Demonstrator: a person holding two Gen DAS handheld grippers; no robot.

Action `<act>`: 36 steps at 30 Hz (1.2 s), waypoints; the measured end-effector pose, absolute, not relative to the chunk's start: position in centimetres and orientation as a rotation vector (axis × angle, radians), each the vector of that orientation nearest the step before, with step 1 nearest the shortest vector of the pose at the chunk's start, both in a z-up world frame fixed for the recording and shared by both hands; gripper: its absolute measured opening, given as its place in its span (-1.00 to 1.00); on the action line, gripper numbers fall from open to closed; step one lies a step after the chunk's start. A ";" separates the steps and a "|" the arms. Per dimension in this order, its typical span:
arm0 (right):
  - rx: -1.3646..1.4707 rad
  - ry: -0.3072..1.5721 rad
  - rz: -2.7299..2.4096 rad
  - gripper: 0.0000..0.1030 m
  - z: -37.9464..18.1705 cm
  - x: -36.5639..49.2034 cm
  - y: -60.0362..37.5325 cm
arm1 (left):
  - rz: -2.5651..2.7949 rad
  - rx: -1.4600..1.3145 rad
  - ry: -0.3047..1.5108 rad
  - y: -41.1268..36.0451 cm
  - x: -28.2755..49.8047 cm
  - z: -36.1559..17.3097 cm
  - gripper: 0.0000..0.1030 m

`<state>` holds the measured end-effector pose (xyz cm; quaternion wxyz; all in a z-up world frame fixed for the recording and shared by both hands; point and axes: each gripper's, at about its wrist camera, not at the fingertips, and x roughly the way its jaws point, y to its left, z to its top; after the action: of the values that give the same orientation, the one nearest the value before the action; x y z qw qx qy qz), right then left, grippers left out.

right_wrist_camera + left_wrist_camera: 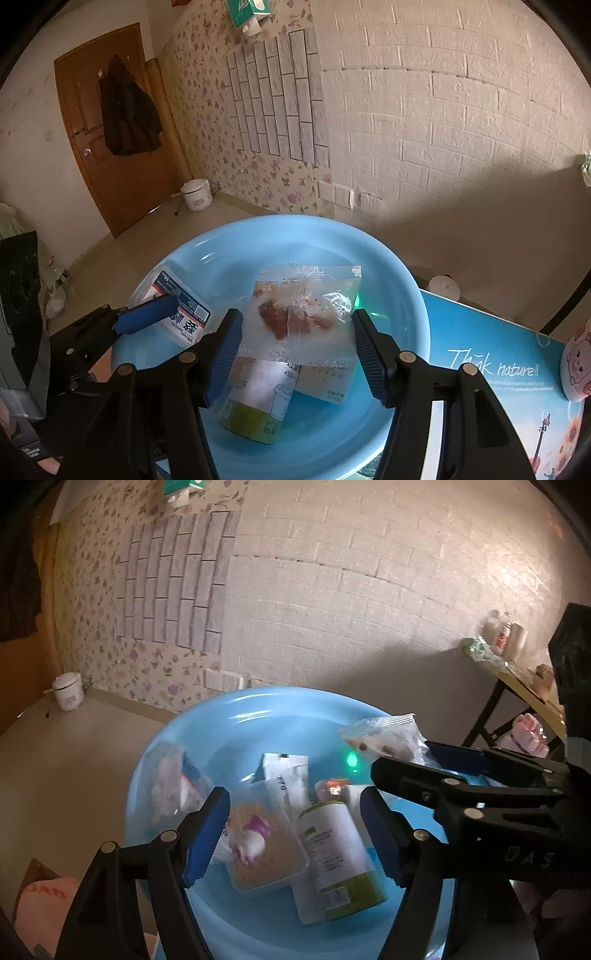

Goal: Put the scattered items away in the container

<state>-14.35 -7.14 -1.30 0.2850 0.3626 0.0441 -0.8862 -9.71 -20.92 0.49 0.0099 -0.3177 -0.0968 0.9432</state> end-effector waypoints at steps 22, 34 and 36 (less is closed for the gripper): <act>0.985 0.088 -2.391 0.47 -1.2 -13.9 -6.0 | 2.948 -1.015 -0.321 -21.3 -9.6 0.4 0.38; 0.985 0.076 -2.405 0.47 -0.7 -13.5 -5.6 | 2.952 -1.009 -0.306 -20.9 -9.3 1.0 0.38; 0.986 0.072 -2.406 0.47 -0.6 -13.3 -5.5 | 2.955 -1.009 -0.300 -20.8 -9.3 1.1 0.38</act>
<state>-13.34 -5.45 -0.59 0.2670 0.3654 0.0265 -0.8914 -9.26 -20.78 1.14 0.0022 -0.3217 -0.0958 0.9420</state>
